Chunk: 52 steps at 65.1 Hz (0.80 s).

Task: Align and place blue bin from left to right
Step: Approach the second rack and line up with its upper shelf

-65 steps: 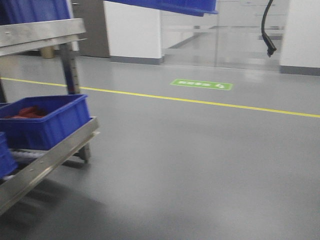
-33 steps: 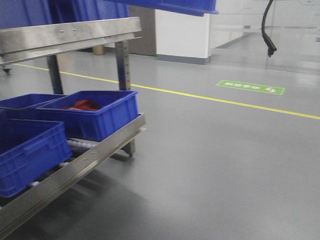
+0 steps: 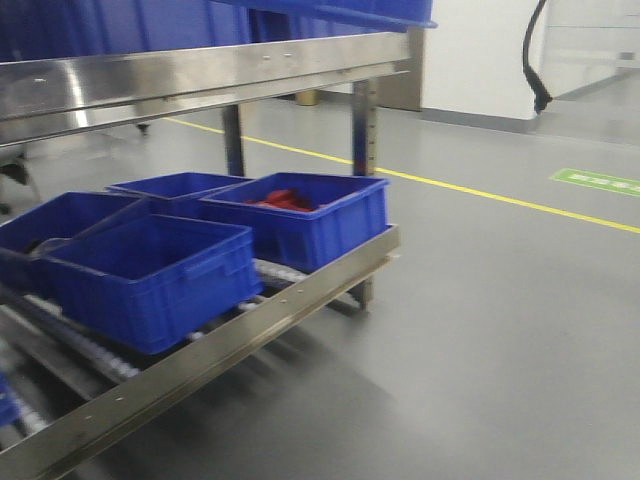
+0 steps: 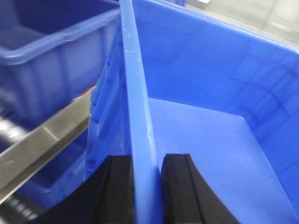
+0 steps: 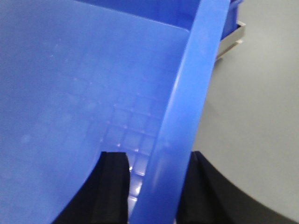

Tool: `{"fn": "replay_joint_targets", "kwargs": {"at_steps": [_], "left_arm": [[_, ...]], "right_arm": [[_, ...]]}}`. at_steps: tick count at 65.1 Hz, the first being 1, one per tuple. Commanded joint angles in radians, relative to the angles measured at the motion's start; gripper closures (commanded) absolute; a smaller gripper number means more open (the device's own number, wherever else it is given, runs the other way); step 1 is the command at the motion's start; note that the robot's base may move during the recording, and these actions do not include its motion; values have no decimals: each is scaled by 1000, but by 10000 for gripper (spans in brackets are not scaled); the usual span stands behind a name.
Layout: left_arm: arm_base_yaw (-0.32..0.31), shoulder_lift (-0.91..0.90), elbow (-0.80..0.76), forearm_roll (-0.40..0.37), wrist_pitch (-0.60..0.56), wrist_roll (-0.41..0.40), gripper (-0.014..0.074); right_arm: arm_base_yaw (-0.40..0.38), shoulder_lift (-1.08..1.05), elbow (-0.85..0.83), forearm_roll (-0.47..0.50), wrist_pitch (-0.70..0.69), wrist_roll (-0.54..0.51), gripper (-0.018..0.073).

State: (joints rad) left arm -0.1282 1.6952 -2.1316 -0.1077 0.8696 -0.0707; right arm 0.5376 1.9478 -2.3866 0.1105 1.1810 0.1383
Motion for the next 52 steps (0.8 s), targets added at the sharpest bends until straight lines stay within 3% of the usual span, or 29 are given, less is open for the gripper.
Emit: {"fn": "replay_joint_targets", "kwargs": {"at_steps": [1, 52], "left_arm": [[-16, -36, -27, -81, -102, 10, 707], [-16, -36, -27, -81, -102, 10, 707]], "right_arm": [[5, -13, -13, 26, -90, 18, 712], [5, -13, -13, 26, -90, 18, 712]]}}
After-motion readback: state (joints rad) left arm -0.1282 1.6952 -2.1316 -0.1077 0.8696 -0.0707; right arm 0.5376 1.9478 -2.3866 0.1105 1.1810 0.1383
